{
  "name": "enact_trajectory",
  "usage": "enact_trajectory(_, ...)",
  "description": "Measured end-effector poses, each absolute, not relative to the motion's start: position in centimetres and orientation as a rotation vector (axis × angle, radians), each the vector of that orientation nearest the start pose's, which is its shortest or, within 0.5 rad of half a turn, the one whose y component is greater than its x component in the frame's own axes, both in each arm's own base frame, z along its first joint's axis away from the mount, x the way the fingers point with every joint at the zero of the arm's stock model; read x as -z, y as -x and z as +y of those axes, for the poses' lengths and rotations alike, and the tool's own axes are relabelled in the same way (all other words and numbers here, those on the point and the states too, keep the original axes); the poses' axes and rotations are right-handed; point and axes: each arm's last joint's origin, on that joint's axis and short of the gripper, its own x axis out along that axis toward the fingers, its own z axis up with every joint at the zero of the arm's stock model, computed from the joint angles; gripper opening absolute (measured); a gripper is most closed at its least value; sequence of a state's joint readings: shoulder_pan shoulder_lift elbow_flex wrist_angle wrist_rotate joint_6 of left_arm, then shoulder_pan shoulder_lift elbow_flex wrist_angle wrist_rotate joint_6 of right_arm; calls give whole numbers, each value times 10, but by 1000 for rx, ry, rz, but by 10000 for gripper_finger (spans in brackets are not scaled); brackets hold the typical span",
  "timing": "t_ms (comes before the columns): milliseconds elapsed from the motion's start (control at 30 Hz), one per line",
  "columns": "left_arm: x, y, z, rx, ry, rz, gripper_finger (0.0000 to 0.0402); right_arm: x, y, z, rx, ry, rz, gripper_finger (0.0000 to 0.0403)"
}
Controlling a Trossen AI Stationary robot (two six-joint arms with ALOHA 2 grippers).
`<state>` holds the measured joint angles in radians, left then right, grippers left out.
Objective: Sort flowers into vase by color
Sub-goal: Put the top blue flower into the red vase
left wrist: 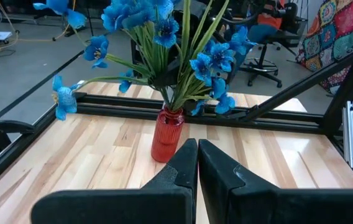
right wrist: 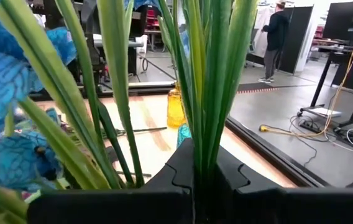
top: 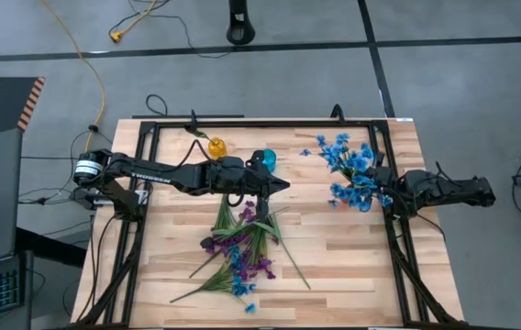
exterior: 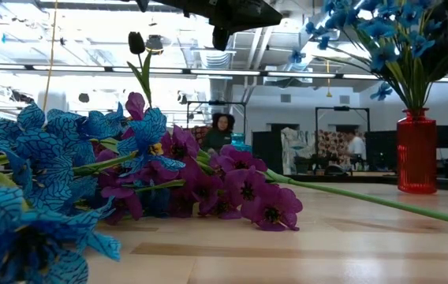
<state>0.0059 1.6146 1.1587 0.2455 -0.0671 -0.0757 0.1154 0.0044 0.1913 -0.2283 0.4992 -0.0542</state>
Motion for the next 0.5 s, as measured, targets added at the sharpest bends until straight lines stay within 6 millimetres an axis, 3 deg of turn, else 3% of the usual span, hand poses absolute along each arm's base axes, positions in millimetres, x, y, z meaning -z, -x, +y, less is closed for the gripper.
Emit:
enact_trajectory(233,-293,-372,4,-81,69,207,0,-205,-80,-5,386,65,50,63)
enact_trajectory(500,-293,-372,4,-81,69,207,0,-205,-80,-5,389,66,50,106)
